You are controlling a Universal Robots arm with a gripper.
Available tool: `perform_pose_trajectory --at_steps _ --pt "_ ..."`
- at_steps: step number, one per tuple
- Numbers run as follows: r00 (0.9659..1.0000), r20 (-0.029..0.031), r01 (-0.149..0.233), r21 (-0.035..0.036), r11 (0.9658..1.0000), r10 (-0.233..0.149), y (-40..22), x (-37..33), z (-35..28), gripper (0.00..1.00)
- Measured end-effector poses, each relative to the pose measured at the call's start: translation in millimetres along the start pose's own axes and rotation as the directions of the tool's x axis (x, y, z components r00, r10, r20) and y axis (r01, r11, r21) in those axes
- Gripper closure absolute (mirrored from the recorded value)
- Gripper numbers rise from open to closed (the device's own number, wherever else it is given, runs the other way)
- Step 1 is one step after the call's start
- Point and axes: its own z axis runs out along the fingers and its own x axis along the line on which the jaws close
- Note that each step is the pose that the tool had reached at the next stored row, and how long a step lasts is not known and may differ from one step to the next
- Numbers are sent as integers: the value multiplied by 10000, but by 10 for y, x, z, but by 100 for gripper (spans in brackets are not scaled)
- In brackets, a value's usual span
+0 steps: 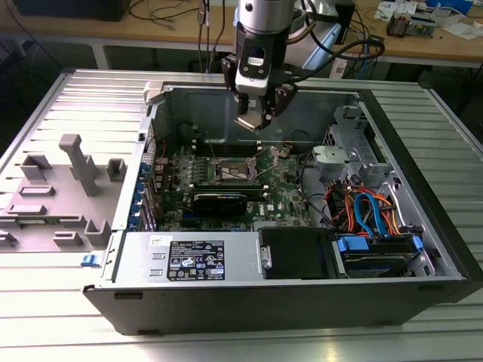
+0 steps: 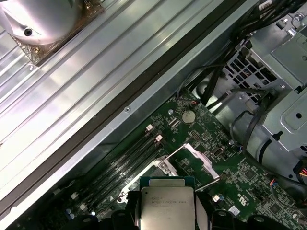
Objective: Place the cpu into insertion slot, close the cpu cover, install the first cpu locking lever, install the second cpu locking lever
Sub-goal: 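Place the cpu into insertion slot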
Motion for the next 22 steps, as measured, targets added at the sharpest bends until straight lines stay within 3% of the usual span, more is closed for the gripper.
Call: perform_pose_trajectory --at_steps 15,18,21,22 --pt "10000 0 -25 -8 10000 25 -2 -1 13 45" --pt "9993 21 -380 -11 9993 380 -4 -2 38 45" --pt "9957 53 -926 -26 9957 926 -7 -4 81 45" --pt "9955 55 -948 -27 9955 949 -12 -6 89 45"
